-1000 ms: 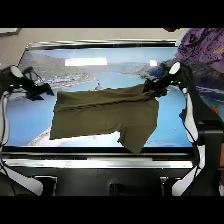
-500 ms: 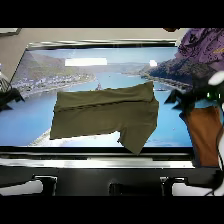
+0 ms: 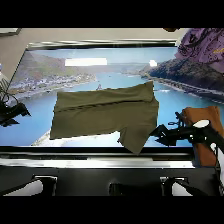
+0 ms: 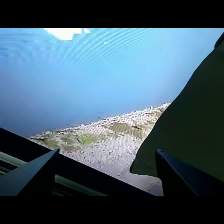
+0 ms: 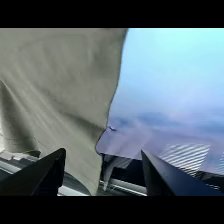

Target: Fold the clothes and pants, and hang the long-sleeved shirts on hangers.

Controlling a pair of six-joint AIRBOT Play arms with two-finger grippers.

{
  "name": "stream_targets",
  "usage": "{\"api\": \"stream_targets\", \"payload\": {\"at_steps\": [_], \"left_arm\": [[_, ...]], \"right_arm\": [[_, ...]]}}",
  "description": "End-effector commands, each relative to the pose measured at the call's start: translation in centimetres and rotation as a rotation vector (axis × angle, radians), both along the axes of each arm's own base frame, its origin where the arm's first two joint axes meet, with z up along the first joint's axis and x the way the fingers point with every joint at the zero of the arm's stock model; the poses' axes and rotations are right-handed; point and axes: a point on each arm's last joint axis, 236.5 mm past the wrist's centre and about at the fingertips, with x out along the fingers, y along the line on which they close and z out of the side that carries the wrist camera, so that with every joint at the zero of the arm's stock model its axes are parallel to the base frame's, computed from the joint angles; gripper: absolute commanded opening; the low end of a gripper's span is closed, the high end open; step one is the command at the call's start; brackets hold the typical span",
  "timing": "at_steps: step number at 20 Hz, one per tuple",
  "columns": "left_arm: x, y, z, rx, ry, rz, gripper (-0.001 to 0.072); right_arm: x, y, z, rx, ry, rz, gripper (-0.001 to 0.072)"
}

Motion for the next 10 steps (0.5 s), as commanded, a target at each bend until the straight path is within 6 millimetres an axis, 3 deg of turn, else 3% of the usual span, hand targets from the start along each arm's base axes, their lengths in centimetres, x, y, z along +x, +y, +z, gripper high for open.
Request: {"api": "stream_targets", "payload": {"at_steps": [1,10], "left_arm": [[-0.3,-0.3,-0.2,-0.002,0.008,-0.004,0.0676],[-0.3,-0.3,-0.2,-0.002,0.008,-0.005,0.0677]], "right_arm": [[0.1,0.7,-0.8,0.027,-0.034,-0.057,0.0536],[-0.2,1.8,-1.2,0.089,0.003,-0.126,0.0519]]}}
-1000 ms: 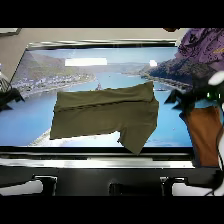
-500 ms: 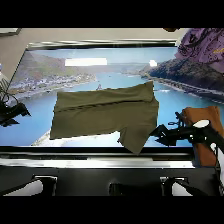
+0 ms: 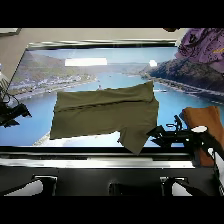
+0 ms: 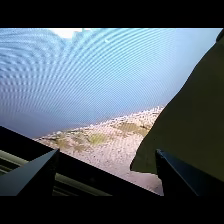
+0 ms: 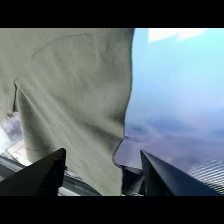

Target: Fold the clothes and pants, and hang the long-sleeved shirts on hangers.

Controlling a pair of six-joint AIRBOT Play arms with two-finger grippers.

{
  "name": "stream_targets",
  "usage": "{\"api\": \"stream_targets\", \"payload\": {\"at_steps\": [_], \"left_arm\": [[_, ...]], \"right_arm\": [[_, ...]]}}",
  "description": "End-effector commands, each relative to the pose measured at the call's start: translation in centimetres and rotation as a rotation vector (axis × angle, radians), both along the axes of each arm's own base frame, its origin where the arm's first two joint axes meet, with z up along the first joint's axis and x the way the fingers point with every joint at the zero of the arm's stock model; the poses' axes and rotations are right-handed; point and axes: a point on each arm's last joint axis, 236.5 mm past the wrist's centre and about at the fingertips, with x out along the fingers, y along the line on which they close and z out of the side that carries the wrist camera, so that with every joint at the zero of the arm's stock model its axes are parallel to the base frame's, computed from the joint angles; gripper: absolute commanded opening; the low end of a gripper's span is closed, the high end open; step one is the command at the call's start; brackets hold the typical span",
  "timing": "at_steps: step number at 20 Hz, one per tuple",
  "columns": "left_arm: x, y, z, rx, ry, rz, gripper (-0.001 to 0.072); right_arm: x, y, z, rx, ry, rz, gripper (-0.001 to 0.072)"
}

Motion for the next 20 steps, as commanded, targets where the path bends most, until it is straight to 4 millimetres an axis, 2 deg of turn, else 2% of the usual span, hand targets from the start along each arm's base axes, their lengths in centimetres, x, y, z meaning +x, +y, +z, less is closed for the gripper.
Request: {"api": "stream_targets", "payload": {"at_steps": [1,3,6,8,9,10,11,12,15,16,18,20], "left_arm": [[0.0,0.0,0.0,0.0,0.0,-0.002,0.0677],[0.0,0.0,0.0,0.0,0.0,-0.002,0.0676],[0.0,0.0,0.0,0.0,-0.001,-0.002,0.0676],[-0.2,-0.2,0.0,-0.005,0.009,-0.002,0.0677],[-0.4,-0.4,0.0,-0.016,0.016,-0.001,0.0677],[-0.8,-0.6,0.0,-0.026,0.033,-0.002,0.0677],[-1.1,-0.7,0.0,-0.03,0.046,-0.003,0.0677],[-1.3,-0.5,0.0,-0.031,0.048,-0.012,0.0678],[-2.0,0.9,-0.5,-0.066,0.0,0.048,0.0678],[-2.2,0.2,-1.3,-0.143,-0.029,0.071,0.0678],[-2.5,-2.9,-3.2,-0.378,-0.104,0.098,0.0678],[-2.9,-4.8,-5.2,-0.519,-0.157,0.152,0.0678]], "right_arm": [[-0.4,0.4,-0.5,0.021,0.019,-0.031,0.0519],[-0.2,0.8,-0.4,0.046,0.009,-0.05,0.0517],[-0.5,1.1,-0.6,0.044,0.014,-0.045,0.047],[-0.8,2.5,-1.0,0.025,0.014,-0.001,0.0448],[-0.9,3.4,-1.3,0.005,0.016,0.019,0.0397],[-0.9,4.0,-1.5,-0.014,0.01,0.033,0.0294],[-0.8,4.2,-1.7,-0.029,-0.001,0.042,0.0122],[-0.5,4.1,-1.8,-0.034,-0.003,0.03,0.0028],[0.2,3.5,-1.1,-0.058,-0.029,0.015,0.0027],[0.3,3.5,-0.8,-0.056,-0.035,0.01,0.0027],[0.5,3.5,-0.3,-0.058,-0.044,-0.001,0.0027],[0.5,3.5,0.1,-0.058,-0.056,0.001,0.0027]]}}
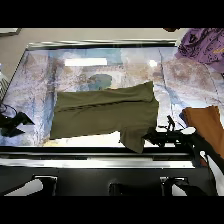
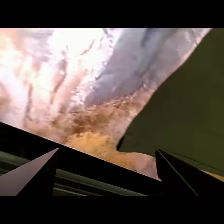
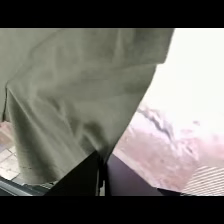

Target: Fold the clothes and pants, and hang the long-sleeved shirts on hangers.

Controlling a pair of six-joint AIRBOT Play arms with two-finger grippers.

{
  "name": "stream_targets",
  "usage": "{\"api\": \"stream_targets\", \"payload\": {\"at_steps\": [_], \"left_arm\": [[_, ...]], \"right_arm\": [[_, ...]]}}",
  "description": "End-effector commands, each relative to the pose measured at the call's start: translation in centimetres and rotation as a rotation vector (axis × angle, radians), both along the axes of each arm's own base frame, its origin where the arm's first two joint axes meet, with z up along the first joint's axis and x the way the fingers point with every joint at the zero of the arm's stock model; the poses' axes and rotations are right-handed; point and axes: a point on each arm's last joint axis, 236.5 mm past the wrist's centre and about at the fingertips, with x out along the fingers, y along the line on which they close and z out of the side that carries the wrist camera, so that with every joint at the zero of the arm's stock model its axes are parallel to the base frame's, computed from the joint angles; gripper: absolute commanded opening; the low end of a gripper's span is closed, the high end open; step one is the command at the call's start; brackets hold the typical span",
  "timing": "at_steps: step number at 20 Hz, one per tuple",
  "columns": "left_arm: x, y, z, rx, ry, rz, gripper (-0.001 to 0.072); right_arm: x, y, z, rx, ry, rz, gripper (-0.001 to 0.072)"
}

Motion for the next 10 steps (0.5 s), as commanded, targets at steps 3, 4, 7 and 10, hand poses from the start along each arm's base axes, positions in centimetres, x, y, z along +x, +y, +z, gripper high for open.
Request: {"api": "stream_targets", "payload": {"at_steps": [3,4,7,10], "left_arm": [[-1.5,-5.0,-4.7,-0.266,-0.087,0.078,0.0678],[-2.1,-5.5,-5.4,-0.273,-0.072,0.072,0.0678],[-3.2,-6.3,-6.8,-0.292,-0.033,0.076,0.0677],[-3.3,-6.6,-7.4,-0.305,-0.019,0.077,0.0677]], "right_arm": [[0.3,0.2,1.3,0.006,-0.03,-0.006,0.0027],[0.4,0.2,1.6,0.004,-0.041,-0.006,0.0027],[0.6,0.2,2.1,0.002,-0.059,-0.01,0.0028],[0.4,0.2,2.1,0.009,-0.048,-0.013,0.0028]]}}
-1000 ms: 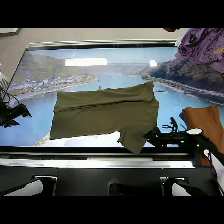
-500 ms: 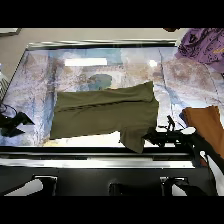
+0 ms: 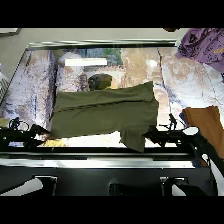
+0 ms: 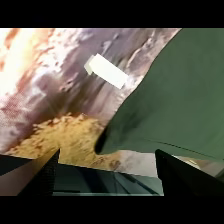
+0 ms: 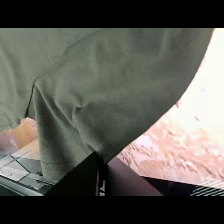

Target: Fold the clothes and pants, and hang the long-sleeved shirts on hangers.

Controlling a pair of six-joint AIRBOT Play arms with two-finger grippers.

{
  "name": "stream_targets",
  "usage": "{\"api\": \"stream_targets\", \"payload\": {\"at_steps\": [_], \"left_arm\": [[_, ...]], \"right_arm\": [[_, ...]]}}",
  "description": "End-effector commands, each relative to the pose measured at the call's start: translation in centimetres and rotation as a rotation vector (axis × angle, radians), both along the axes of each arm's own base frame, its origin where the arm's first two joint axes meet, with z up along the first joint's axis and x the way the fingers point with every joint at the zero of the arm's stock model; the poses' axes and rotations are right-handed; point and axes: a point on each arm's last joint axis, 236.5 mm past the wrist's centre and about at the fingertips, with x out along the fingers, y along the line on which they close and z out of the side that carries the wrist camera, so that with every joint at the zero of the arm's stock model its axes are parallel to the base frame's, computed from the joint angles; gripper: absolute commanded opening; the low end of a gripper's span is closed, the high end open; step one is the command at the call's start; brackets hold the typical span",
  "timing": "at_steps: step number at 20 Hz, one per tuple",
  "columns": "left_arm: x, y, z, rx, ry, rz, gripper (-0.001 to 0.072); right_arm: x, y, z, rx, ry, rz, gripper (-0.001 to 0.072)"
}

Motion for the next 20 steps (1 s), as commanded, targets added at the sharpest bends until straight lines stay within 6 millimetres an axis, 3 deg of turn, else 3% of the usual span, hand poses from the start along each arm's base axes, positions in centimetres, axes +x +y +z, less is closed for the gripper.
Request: {"api": "stream_targets", "payload": {"at_steps": [1,8,12,14,18,20], "left_arm": [[-0.2,-0.4,-1.1,-0.009,0.005,0.003,0.0677],[1.1,-2.2,-1.5,-0.001,-0.017,-0.035,0.0665],[1.5,-2.8,-2.3,0.008,0.004,-0.033,0.0352],[1.4,-3.2,-2.2,0.004,0.001,-0.056,0.0018],[1.4,-2.8,-0.1,0.023,-0.003,-0.09,0.0011],[1.2,-0.6,1.6,0.142,0.002,-0.059,0.001]], "right_arm": [[-0.1,0.2,0.3,0.007,0.003,-0.001,0.0028],[-0.3,0.3,0.3,0.013,0.01,0.006,0.0028],[-0.3,0.3,0.3,0.015,0.012,0.006,0.0028],[-0.3,0.3,0.3,0.015,0.012,0.006,0.0027],[-0.1,-0.1,1.4,-0.007,-0.021,-0.011,0.0026],[-0.7,-0.7,2.5,-0.046,-0.028,-0.018,0.0025]]}}
